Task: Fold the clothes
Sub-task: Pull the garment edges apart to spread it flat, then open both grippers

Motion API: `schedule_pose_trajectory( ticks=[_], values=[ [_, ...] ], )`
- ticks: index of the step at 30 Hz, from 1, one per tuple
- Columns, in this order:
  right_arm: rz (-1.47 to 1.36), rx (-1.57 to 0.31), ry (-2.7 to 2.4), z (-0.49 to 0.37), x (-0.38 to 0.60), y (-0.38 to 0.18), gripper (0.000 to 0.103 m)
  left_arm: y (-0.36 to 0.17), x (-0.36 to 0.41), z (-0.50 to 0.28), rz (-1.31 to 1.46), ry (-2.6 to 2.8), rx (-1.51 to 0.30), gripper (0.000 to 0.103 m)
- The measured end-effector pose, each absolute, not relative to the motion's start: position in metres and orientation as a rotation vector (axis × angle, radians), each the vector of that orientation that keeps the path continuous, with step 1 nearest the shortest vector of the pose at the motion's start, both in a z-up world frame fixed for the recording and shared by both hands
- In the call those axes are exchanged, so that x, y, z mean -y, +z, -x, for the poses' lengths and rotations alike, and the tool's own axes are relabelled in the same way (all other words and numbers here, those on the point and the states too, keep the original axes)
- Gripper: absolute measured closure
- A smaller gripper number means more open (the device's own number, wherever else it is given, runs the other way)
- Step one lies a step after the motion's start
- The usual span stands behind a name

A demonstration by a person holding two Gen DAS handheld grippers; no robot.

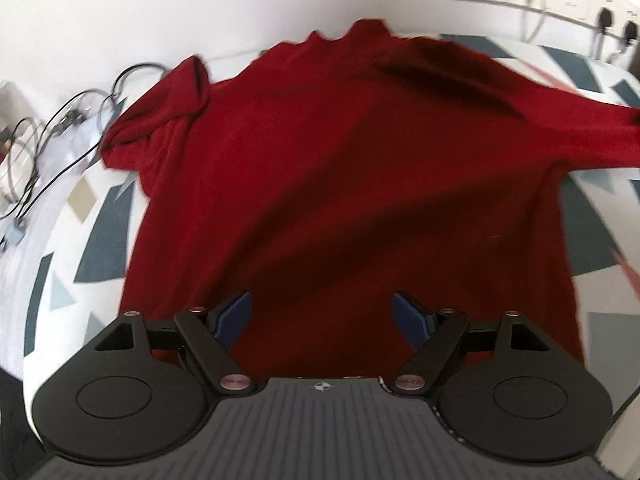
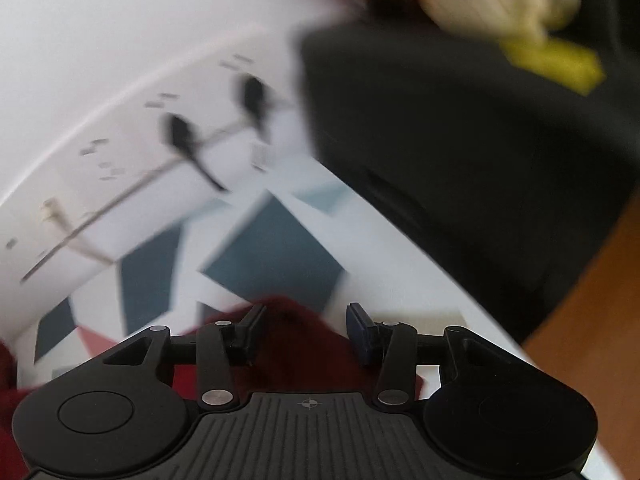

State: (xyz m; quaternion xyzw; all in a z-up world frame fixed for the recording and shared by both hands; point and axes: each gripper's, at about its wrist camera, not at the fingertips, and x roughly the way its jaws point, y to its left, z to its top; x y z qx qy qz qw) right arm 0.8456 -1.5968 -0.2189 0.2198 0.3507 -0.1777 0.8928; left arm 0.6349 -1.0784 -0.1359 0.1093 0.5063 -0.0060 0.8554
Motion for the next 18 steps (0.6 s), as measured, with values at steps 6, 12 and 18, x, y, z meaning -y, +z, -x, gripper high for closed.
schedule_pose_trajectory(
  ticks=[6,12,18],
  values=[
    [-0.188,-0.734,0.068,-0.899,1.501,-0.218,0.058,-0.142,1.056,-0.639,-0.206,0.103,-1.1,0.024],
    [0.069,-0.745,0.419,-0.945,1.4,-0.248,0.045,-0.154,1.029,-0.634,-0.109,0.202,-1.143,0.016],
    [0.084,-0.787,0.426,-0.966,1.381,-0.263,0.101,-0.154,1.029,-0.63,-0.11,0.208,-1.126,0.013]
  ],
)
